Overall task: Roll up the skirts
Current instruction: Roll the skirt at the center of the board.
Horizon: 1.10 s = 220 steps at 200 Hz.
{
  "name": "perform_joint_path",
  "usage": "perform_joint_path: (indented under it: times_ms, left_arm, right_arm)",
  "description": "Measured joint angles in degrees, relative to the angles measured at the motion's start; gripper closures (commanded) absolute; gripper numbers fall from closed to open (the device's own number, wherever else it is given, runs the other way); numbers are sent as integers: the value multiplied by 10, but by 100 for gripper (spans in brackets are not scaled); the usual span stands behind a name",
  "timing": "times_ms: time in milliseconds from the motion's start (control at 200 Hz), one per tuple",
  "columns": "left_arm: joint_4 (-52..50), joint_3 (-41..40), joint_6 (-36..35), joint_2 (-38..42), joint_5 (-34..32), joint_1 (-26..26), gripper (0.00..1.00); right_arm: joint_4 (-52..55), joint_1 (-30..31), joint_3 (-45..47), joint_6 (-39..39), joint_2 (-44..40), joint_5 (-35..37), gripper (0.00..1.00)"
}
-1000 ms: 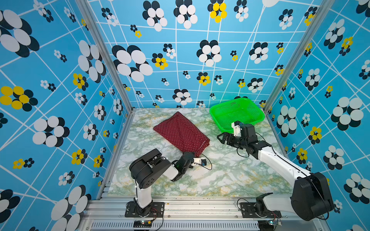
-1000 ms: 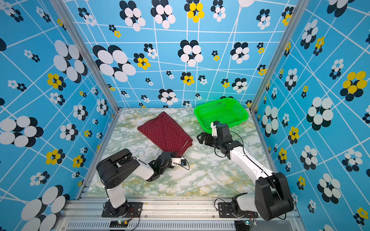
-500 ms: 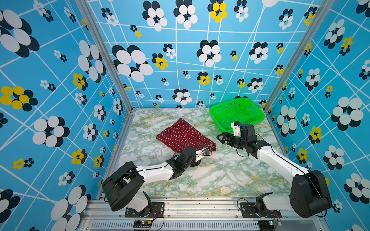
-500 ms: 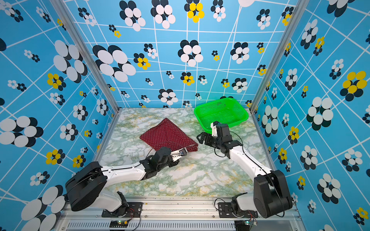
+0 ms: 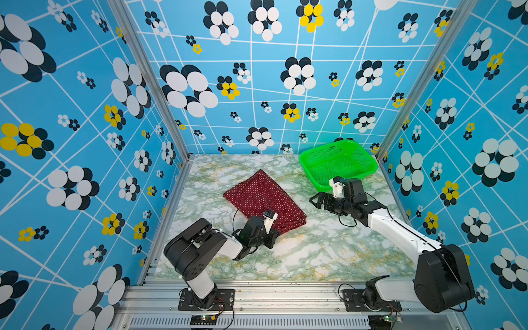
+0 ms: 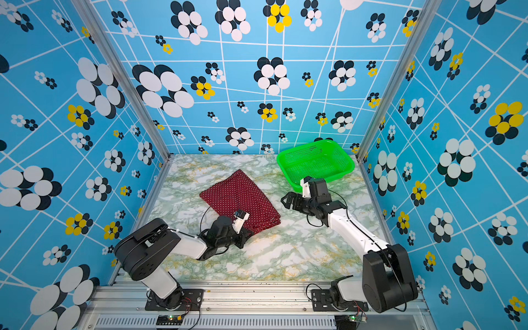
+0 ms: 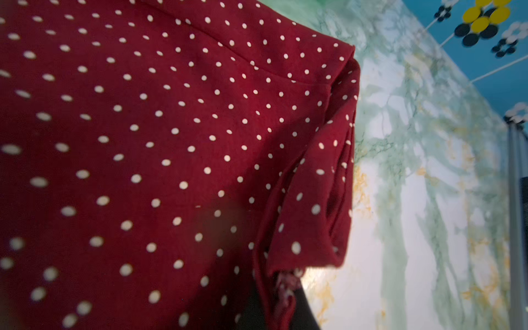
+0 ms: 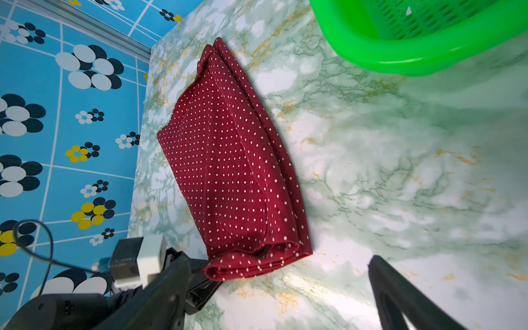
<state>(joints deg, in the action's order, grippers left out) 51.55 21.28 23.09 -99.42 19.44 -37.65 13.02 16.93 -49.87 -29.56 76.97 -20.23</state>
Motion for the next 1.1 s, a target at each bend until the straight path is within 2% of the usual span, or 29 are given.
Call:
perform_joint_path:
  times_ms: [115,235,435,655,884,1099]
  left_arm:
    - [196,-30,98,-80,59,48,100]
    - [293,-31,165,-126,97,83,100]
    - [323,-31,215,-142,115,99,100]
    - [374,-31,263,-172,136,121,100]
    - [402,-31,289,-188,136,133,100]
    - [424,-25,310,-202,136,148,100]
  right_arm:
    - [15,0,0,5,-17,0,1]
    - [9,1,19,5,-31,-7,1]
    - [-53,41,100,-25,-20,-24,1]
    - [-198,90,143,-92,56,-49,1]
    - [-359,105,136,-157,174,-71,2]
    - [-422,122,101,-182,233,-75,4]
